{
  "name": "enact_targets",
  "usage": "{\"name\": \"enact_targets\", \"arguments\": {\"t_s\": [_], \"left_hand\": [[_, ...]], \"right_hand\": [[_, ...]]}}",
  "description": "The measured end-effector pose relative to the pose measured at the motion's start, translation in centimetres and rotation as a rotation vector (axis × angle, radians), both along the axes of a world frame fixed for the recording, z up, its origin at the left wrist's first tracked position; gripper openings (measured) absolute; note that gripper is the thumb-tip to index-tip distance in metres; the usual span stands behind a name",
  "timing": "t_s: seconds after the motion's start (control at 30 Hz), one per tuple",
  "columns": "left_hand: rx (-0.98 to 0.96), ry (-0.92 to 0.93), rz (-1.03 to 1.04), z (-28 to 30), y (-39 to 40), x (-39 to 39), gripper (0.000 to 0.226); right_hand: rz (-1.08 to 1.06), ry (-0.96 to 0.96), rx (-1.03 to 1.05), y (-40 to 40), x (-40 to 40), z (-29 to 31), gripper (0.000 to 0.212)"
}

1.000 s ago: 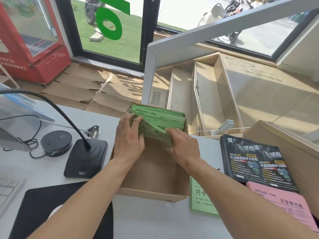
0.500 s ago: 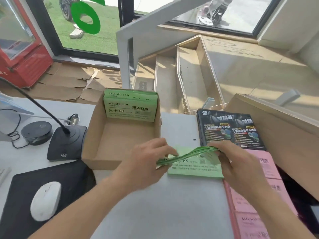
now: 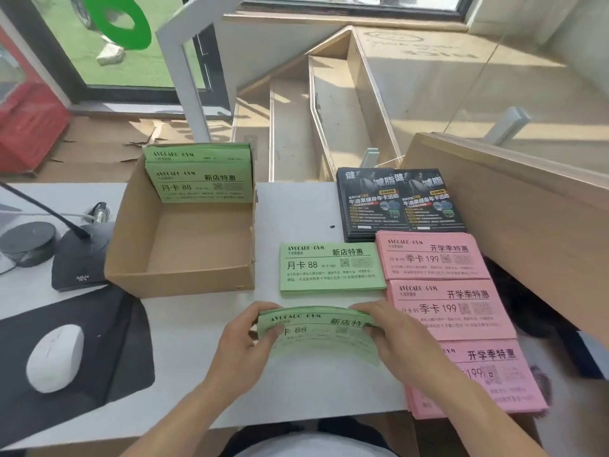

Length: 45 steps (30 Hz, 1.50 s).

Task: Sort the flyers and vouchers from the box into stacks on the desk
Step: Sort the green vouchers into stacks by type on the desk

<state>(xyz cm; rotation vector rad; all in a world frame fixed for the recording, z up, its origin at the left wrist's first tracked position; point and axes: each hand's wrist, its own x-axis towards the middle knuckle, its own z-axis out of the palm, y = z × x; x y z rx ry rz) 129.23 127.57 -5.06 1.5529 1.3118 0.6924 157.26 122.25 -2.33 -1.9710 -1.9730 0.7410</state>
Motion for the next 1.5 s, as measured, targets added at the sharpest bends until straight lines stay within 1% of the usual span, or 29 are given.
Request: {"name": "enact_targets", "arguments": {"t_s": [0.03,0.1,0.17,0.23,0.27,0.33,0.43,0.5,0.63,0.8,0.97,1.07,1.17,1.3,1.37,1.43,1.5], "left_hand": [[-0.043,-0.015,0.03,0.0,-0.2,0.1,0.029],[-0.103,0.007,0.048,-0.5,-0.5,0.4,0.034],[-0.129,0.094,0.06,-1.4,-0.4,1.2,0.04],[-0.102,0.223,0.072,-2.0,0.1,2.1,0.047],[-0.085,0.276,0.074,-2.0,0.4,2.5,0.05],[-0.081,0.319,0.084,-1.8,0.8,3.0,0.053],[-0.111,0.304,0.123,-2.1,1.0,3.4,0.059],[-0.116,0.273,0.156,-2.3,1.1,3.8,0.061],[-0.134,0.228,0.194,-2.0,1.6,5.2,0.064],[-0.144,0.183,0.191,-1.8,2.8,6.6,0.085],[-0.088,0.157,0.261,-1.9,1.4,5.9,0.098],[-0.199,0.055,0.297,-1.8,0.0,5.6,0.094],[-0.256,-0.014,0.268,-1.4,-0.7,5.7,0.088],[-0.244,0.007,0.231,-1.5,-1.0,5.5,0.075],[-0.25,0.028,0.193,-2.0,-0.8,5.1,0.07],[-0.256,0.032,0.181,-2.3,-0.6,4.8,0.069],[-0.251,0.055,0.162,-2.3,-0.4,4.6,0.067]], "right_hand": [[0.016,-0.004,-0.031,0.0,-0.1,0.2,0.046],[-0.008,-0.103,-0.013,0.3,-0.7,0.0,0.049],[-0.086,-0.239,0.063,1.0,-1.4,-1.2,0.053],[-0.13,-0.324,0.098,1.3,-2.2,-2.4,0.062],[-0.117,-0.322,0.084,1.3,-2.7,-2.6,0.064],[-0.028,-0.256,0.052,0.5,-3.9,-3.0,0.057],[0.1,-0.218,0.009,-1.1,-5.0,-3.4,0.041],[0.082,-0.255,0.011,-1.5,-4.7,-4.0,0.04],[0.041,-0.279,0.007,-1.2,-3.5,-4.2,0.045],[0.052,-0.31,-0.028,-0.9,-2.5,-3.5,0.059],[0.011,-0.307,-0.021,-0.9,-2.7,-3.4,0.062],[0.02,-0.294,-0.04,-0.7,-3.0,-3.3,0.069],[-0.012,-0.295,-0.025,-0.5,-3.8,-3.1,0.069],[0.019,-0.316,-0.007,-0.4,-4.5,-3.5,0.053],[0.011,-0.326,0.007,0.0,-4.2,-3.6,0.049],[-0.005,-0.343,0.03,0.4,-3.9,-3.6,0.047],[0.014,-0.365,-0.003,0.7,-3.9,-3.3,0.043]]}}
